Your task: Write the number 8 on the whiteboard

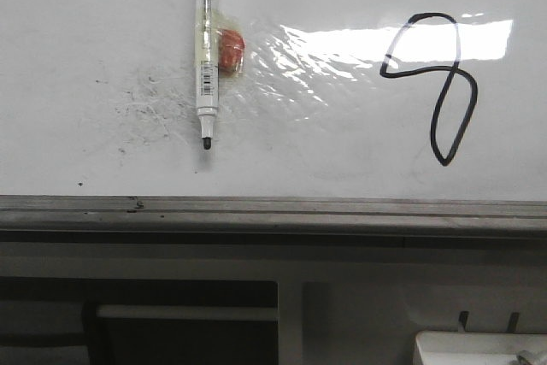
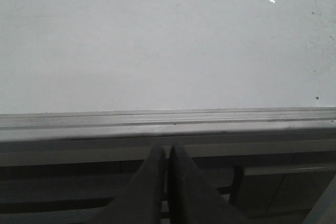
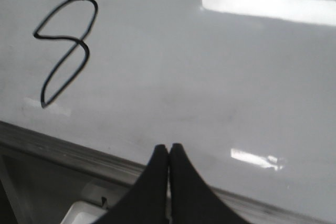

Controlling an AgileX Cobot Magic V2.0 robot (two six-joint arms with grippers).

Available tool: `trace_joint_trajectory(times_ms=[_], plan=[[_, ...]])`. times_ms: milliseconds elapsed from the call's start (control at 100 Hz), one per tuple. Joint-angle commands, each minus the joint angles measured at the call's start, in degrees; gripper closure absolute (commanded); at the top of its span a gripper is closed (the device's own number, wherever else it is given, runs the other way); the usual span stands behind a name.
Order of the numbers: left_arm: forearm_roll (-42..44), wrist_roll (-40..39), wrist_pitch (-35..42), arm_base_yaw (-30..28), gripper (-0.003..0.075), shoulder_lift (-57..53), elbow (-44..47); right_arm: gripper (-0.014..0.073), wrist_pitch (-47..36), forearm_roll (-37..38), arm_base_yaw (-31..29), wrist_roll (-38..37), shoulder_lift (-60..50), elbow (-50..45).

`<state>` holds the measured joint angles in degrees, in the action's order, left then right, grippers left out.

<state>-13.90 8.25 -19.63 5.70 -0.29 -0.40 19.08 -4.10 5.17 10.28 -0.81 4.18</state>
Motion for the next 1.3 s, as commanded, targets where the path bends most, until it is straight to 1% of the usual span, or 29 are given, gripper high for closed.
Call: trace_joint_trajectory(times_ms=[0,90,180,210,370,540,1290], plan=[[-0.16,-0.58,2.06,0.08,0.0741,-1.47,2.3,0.0657,-5.95,3.69,-0.48,-5.92,0.12,-0.9],[-0.16,-0.58,2.06,0.08,0.0741,-1.47,2.3,0.0657,-6.86,4.72,-0.48,-7.39,0.12,-3.05],[-0.16,-0.58,2.06,0.08,0.0741,-1.47,2.3,0.0657,-9.81,5.32,-0.48,-8.6,-0.62,-5.65],[-0.16,-0.58,2.06,0.08,0.0741,-1.47,2.3,0.0657,-7.43,5.49,-0.48,-8.73,-1.1,-5.49],[-0.16,-0.58,2.06,0.08,0.0741,-1.47,2.3,0.0657,-6.96,5.77,-0.48,-8.73,-1.1,-5.49],[-0.16,-0.58,2.06,0.08,0.0741,-1.47,2.3,0.0657,-2.25,5.77,-0.48,-8.73,-1.1,-5.49],[-0.16,-0.58,2.06,0.08,0.0741,-1.47,2.3,0.0657,-2.02,5.86,-0.48,-8.73,-1.1,-5.49]])
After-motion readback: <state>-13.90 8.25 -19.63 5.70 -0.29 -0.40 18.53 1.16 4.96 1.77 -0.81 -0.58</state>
